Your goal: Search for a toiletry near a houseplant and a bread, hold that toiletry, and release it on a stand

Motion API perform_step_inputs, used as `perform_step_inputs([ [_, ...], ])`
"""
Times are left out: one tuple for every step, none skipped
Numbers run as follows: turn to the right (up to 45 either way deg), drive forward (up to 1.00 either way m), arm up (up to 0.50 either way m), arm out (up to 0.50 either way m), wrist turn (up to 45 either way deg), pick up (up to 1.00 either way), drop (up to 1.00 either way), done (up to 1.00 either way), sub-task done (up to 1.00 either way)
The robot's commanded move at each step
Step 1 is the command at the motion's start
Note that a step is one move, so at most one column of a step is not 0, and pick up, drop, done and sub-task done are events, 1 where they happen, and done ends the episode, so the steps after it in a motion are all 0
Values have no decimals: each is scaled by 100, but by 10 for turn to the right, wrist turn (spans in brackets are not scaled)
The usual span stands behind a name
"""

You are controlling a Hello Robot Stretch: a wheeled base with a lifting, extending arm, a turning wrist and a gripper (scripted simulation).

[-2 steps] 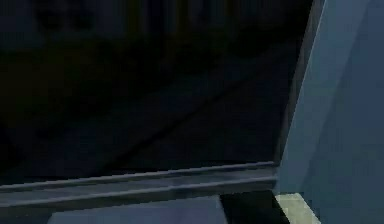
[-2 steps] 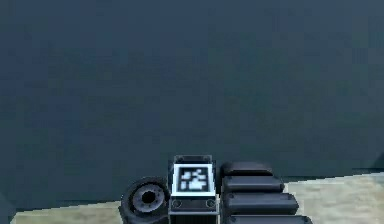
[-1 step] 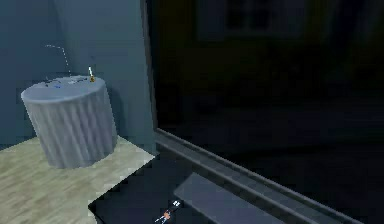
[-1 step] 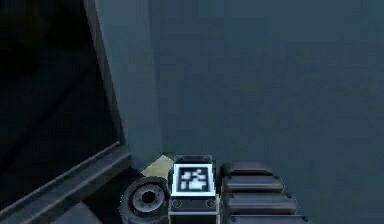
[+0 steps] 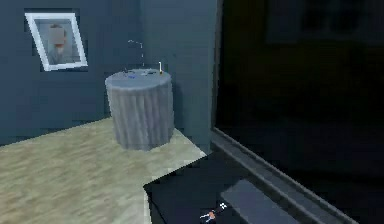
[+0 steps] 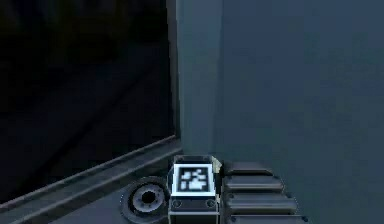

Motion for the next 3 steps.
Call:
perform_step_inputs([
  [450,0,0,0,0,0,0,0,0],
  [450,0,0,0,0,0,0,0,0],
  [120,0,0,0,0,0,0,0,0],
])
